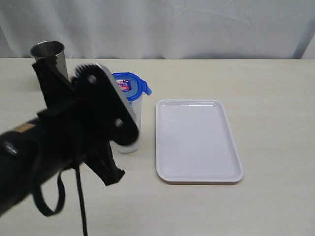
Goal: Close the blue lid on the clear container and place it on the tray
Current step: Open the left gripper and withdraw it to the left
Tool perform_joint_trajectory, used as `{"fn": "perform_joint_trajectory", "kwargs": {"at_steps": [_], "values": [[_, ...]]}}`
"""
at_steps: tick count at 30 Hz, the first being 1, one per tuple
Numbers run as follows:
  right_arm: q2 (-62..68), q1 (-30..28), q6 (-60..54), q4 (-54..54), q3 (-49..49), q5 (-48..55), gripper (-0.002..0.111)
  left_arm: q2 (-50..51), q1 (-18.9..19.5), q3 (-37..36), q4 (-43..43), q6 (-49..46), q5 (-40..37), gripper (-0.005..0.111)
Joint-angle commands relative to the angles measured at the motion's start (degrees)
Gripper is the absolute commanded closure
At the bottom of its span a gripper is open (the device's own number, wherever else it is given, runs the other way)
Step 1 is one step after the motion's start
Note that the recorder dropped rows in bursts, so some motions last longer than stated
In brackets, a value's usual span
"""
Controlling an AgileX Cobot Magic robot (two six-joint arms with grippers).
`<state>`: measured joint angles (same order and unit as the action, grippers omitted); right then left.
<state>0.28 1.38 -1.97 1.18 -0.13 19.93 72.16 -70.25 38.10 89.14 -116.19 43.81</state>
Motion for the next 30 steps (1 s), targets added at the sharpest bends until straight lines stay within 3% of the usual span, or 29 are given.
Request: {"fn": "perform_joint_trajectory", "kwargs": {"at_steps": [1, 5, 9, 12, 16, 20, 26, 30], "values": [[-0.3, 0.1, -0.2, 0.0, 0.1, -0.2, 0.104, -7.8, 11.3, -0.3, -2.1, 7.2, -16.7, 0.086], [-0.3, 0.1, -0.2, 0.0, 0.1, -0.2, 0.104, -9.5, 26.0, 2.1, -3.2, 12.2, -34.9, 0.107], [-0.3, 0.1, -0.2, 0.0, 0.1, -0.2, 0.104, -7.0, 42.8, 5.0, -2.4, 15.6, -57.2, 0.107], [-0.3, 0.1, -0.2, 0.0, 0.1, -0.2, 0.104, -3.6, 54.8, 7.5, 2.9, 15.9, -71.9, 0.107], [-0.3, 0.1, -0.2, 0.0, 0.1, -0.2, 0.104, 1.8, 66.2, 8.9, 7.6, 13.7, -87.0, 0.107], [-0.3, 0.1, -0.2, 0.0, 0.1, -0.2, 0.104, 8.5, 71.1, 9.0, 10.8, 9.2, -95.4, 0.107], [-0.3, 0.1, -0.2, 0.0, 0.1, -0.2, 0.104, 16.3, 70.9, 9.2, 10.8, 0.7, -96.2, 0.107], [-0.3, 0.1, -0.2, 0.0, 0.1, -0.2, 0.104, 20.4, 70.9, 11.0, 10.8, 0.7, -96.4, 0.107]]}}
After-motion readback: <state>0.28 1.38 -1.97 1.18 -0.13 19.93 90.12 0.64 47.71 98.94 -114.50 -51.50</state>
